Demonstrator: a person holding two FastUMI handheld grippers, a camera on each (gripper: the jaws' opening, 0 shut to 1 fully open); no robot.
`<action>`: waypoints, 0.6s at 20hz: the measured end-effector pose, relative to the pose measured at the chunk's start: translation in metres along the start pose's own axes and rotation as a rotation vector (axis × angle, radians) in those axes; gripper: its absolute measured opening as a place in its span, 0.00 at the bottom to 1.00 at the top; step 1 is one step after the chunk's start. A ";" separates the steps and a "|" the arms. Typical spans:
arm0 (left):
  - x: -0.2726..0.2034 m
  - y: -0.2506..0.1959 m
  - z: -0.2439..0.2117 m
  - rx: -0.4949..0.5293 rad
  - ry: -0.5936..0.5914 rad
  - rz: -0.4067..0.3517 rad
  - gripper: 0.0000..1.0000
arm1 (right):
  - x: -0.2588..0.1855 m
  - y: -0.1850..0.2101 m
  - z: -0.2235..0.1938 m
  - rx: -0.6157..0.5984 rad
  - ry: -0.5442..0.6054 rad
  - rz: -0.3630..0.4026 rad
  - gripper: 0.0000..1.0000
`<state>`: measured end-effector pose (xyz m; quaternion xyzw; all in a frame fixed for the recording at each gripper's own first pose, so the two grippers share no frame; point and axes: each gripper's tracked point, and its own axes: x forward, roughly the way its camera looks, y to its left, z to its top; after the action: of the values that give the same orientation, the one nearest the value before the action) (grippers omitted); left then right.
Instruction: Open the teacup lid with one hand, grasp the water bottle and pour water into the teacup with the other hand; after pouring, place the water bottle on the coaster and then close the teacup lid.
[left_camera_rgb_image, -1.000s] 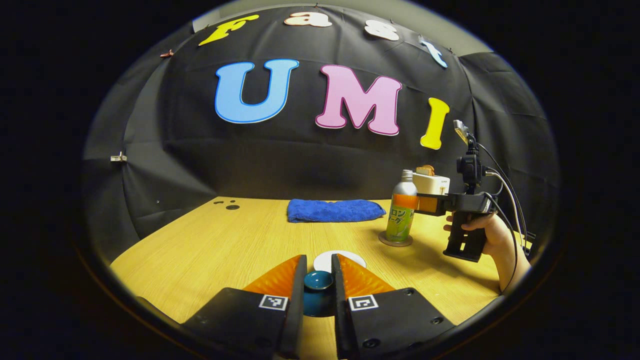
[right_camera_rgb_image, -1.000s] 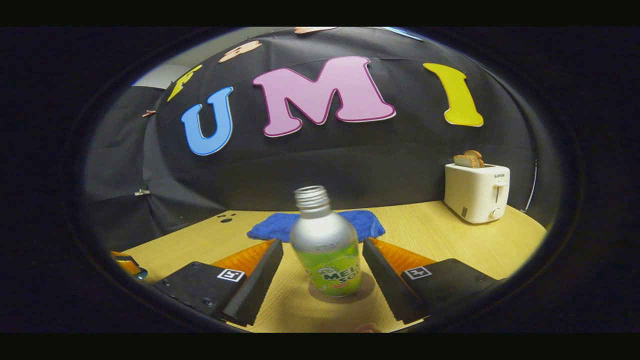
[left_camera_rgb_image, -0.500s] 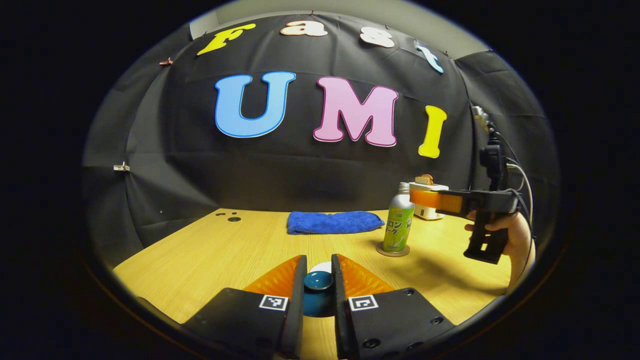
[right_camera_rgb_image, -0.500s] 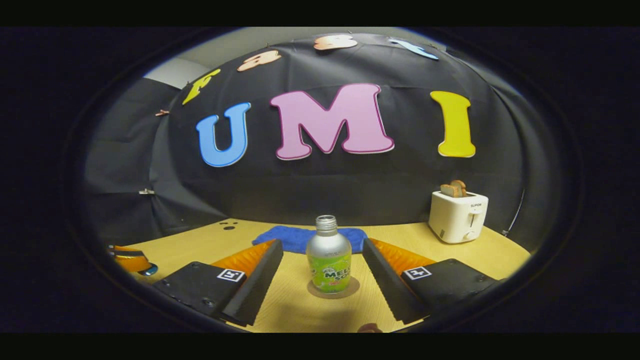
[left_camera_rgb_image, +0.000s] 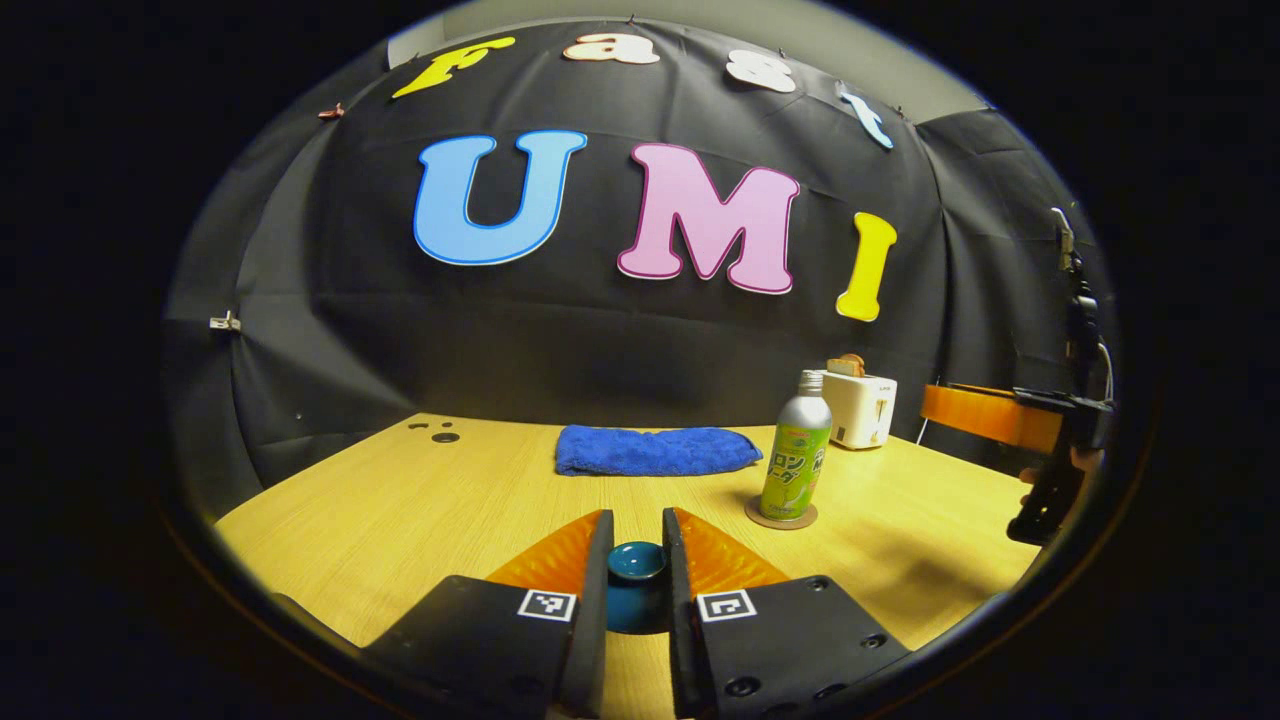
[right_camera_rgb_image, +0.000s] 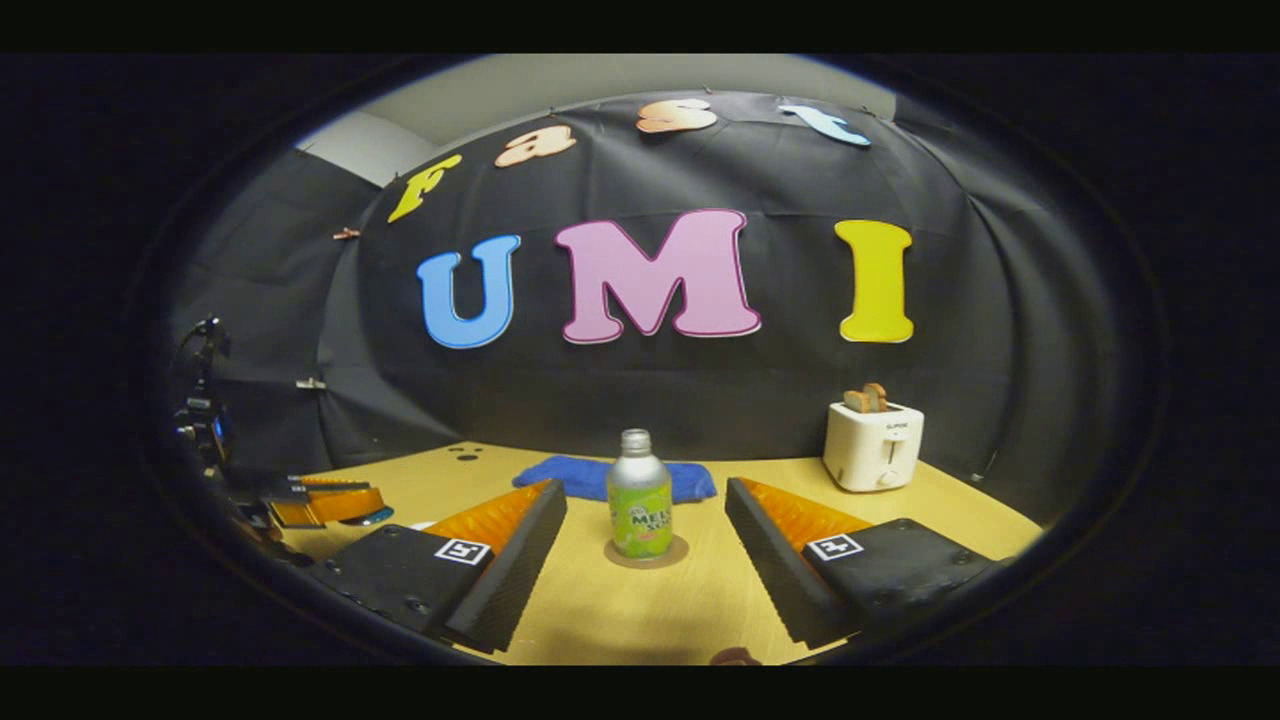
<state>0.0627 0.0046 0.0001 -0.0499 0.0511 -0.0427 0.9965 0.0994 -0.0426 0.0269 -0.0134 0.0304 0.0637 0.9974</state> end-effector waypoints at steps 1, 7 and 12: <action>0.005 -0.001 -0.004 0.000 0.011 -0.005 0.30 | -0.002 0.000 -0.007 -0.008 0.012 -0.002 0.99; 0.035 -0.003 -0.023 0.041 0.075 -0.021 0.30 | -0.012 0.015 -0.050 0.017 0.088 0.047 0.99; 0.051 -0.011 -0.030 0.056 0.100 -0.038 0.30 | -0.011 0.037 -0.058 0.031 0.100 0.098 0.99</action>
<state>0.1089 -0.0133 -0.0337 -0.0210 0.0984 -0.0654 0.9928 0.0808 -0.0094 -0.0311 0.0001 0.0817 0.1112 0.9904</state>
